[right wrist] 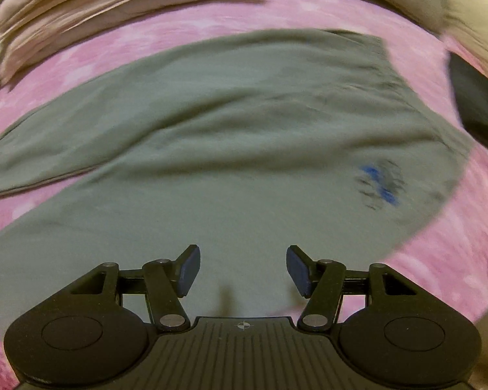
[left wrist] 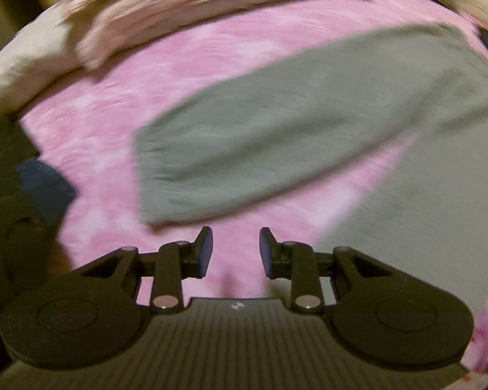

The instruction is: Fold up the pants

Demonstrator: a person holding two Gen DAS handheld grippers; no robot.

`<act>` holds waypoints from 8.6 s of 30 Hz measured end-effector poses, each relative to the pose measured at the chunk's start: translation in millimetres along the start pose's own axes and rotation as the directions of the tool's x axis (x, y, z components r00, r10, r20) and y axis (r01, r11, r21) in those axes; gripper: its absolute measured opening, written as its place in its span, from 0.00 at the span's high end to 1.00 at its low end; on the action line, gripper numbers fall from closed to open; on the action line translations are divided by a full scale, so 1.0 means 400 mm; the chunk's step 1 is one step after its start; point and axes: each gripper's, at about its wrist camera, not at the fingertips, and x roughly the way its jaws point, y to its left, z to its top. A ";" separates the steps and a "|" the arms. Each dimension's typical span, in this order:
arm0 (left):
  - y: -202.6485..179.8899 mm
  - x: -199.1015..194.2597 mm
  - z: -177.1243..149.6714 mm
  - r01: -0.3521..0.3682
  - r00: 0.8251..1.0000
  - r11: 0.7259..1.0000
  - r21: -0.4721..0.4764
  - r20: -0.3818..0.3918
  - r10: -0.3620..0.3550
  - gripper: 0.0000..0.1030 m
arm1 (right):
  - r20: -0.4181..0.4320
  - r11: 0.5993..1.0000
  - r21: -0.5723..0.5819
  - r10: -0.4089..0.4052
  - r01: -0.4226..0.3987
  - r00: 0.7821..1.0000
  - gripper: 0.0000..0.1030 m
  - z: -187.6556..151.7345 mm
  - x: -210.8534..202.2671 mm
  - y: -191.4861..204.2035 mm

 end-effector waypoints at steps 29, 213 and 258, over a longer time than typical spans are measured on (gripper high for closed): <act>-0.863 0.067 0.149 0.125 0.982 0.969 0.212 -0.163 -0.091 0.75 | 0.110 0.919 0.385 0.049 -0.088 0.993 0.70 0.091 0.167 -0.820; -0.165 -0.027 0.418 -0.332 0.926 0.813 0.479 0.002 0.377 0.97 | 0.050 0.411 -0.908 0.295 -0.080 0.954 0.97 0.811 0.218 -0.478; -0.495 -0.165 -0.195 -0.069 0.954 0.858 0.510 -0.219 0.206 0.97 | 0.158 0.935 0.285 0.170 -0.209 0.973 0.72 0.177 0.167 -0.898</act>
